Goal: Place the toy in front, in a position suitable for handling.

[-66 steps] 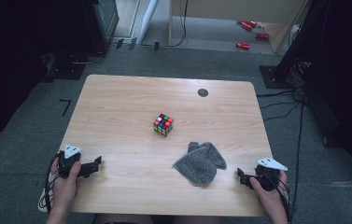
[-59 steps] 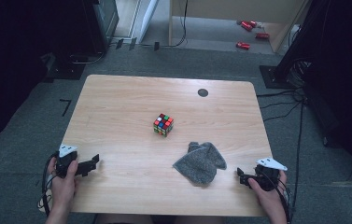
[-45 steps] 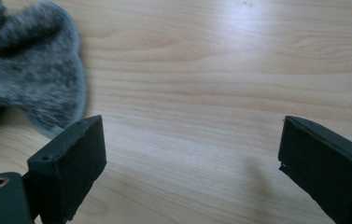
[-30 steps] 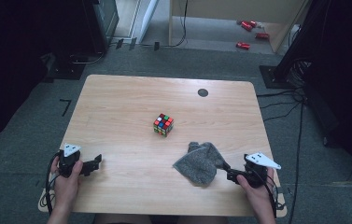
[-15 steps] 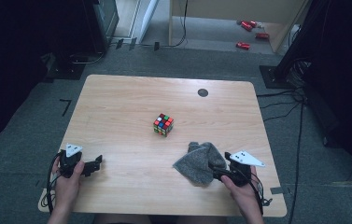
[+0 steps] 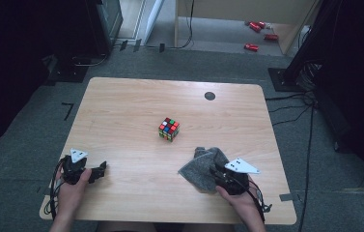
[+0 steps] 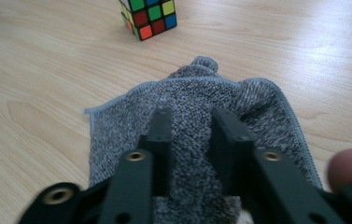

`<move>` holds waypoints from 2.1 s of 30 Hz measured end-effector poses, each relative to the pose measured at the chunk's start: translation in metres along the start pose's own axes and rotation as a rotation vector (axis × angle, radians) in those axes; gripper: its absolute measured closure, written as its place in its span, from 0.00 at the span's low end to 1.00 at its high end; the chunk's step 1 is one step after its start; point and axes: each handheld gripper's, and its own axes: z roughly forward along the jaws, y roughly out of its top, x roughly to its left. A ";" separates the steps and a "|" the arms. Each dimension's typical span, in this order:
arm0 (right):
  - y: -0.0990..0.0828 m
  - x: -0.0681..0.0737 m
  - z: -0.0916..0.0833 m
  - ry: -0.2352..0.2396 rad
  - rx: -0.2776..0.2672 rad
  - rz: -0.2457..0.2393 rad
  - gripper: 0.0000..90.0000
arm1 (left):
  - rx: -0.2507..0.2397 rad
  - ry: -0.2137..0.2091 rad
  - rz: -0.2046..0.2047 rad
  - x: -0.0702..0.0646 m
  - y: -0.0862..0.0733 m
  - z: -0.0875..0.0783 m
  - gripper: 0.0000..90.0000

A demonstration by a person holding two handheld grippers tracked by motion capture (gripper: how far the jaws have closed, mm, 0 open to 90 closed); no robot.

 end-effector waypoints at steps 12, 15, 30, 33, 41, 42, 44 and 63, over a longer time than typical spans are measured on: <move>0.001 -0.003 -0.007 0.040 -0.037 0.035 0.61 | 0.001 0.002 0.001 0.000 0.000 0.000 0.08; -0.001 -0.002 -0.001 0.024 -0.011 0.029 0.53 | 0.001 0.003 0.003 0.000 0.000 0.000 0.08; -0.015 0.002 0.025 0.008 0.102 -0.043 0.76 | -0.084 -0.049 -0.028 -0.013 0.007 -0.013 0.08; -0.016 0.001 0.026 0.016 0.102 -0.051 0.79 | -0.097 -0.079 -0.036 -0.023 0.012 -0.014 0.08; -0.021 -0.004 0.028 0.035 0.070 -0.031 0.79 | -0.125 -0.147 0.026 -0.060 0.036 -0.008 0.08; -0.022 -0.004 0.028 0.036 0.067 -0.030 0.79 | -0.125 -0.154 0.031 -0.064 0.038 -0.005 0.08; -0.023 -0.004 0.028 0.040 0.060 -0.025 0.79 | -0.125 -0.172 0.036 -0.072 0.043 -0.001 0.08; -0.024 -0.006 0.028 0.061 0.054 -0.008 0.76 | -0.129 -0.288 0.121 -0.130 0.078 0.035 0.09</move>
